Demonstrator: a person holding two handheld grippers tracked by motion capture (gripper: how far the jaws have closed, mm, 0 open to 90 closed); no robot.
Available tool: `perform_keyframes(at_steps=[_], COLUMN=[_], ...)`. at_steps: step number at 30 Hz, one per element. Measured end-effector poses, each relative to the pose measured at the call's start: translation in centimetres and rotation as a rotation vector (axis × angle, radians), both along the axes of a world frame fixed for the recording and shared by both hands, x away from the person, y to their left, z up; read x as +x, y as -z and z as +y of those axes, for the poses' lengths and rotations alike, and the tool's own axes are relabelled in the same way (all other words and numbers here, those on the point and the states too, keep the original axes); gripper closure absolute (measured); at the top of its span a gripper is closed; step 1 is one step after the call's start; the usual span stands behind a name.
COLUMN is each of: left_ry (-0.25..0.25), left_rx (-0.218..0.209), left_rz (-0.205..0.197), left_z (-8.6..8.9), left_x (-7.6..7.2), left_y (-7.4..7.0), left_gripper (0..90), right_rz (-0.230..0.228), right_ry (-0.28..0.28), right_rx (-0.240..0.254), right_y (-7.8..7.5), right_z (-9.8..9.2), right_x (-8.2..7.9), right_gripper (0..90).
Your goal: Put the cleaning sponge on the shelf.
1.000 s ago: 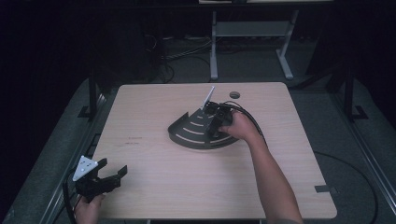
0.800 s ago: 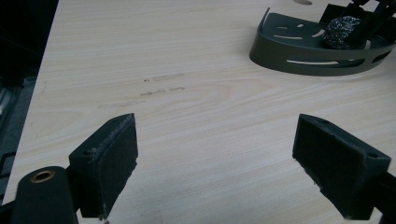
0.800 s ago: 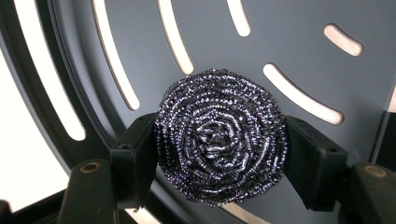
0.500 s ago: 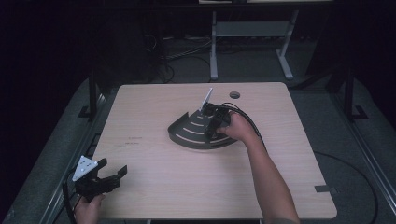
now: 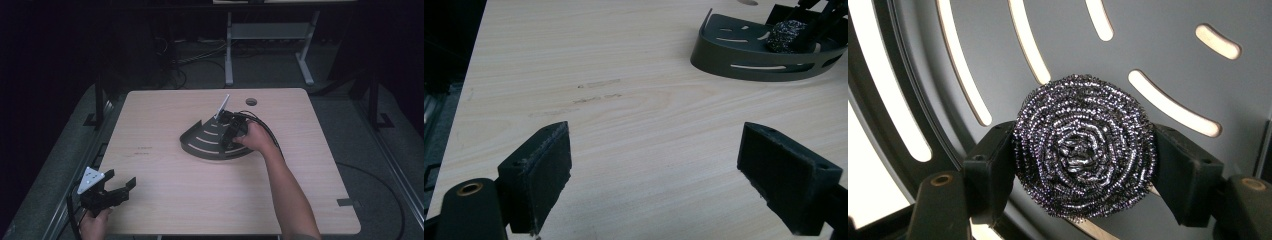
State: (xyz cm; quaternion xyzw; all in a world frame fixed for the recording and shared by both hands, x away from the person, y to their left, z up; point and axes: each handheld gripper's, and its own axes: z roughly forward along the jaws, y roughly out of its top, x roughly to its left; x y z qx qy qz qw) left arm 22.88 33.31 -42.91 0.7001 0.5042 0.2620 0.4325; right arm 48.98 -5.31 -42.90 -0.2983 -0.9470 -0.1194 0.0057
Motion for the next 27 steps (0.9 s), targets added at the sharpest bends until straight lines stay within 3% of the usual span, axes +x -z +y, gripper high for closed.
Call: perform_keyframes(at_steps=[7, 27], left_ry=[0.006, 0.009], left_rx=[0.006, 0.006], left_rz=[0.000, -0.001], left_z=[-0.1, -0.3], left_x=[0.0, -0.1], left_y=[0.0, 0.0], left_gripper=[13.3, 13.3], right_rz=[0.001, -0.054], right_ry=[0.016, 0.004], right_rx=[0.012, 0.061], right_y=[-0.1, -3.2], right_z=[-0.5, -1.4], right_x=[-0.1, -1.5], right_gripper=[20.2, 17.7])
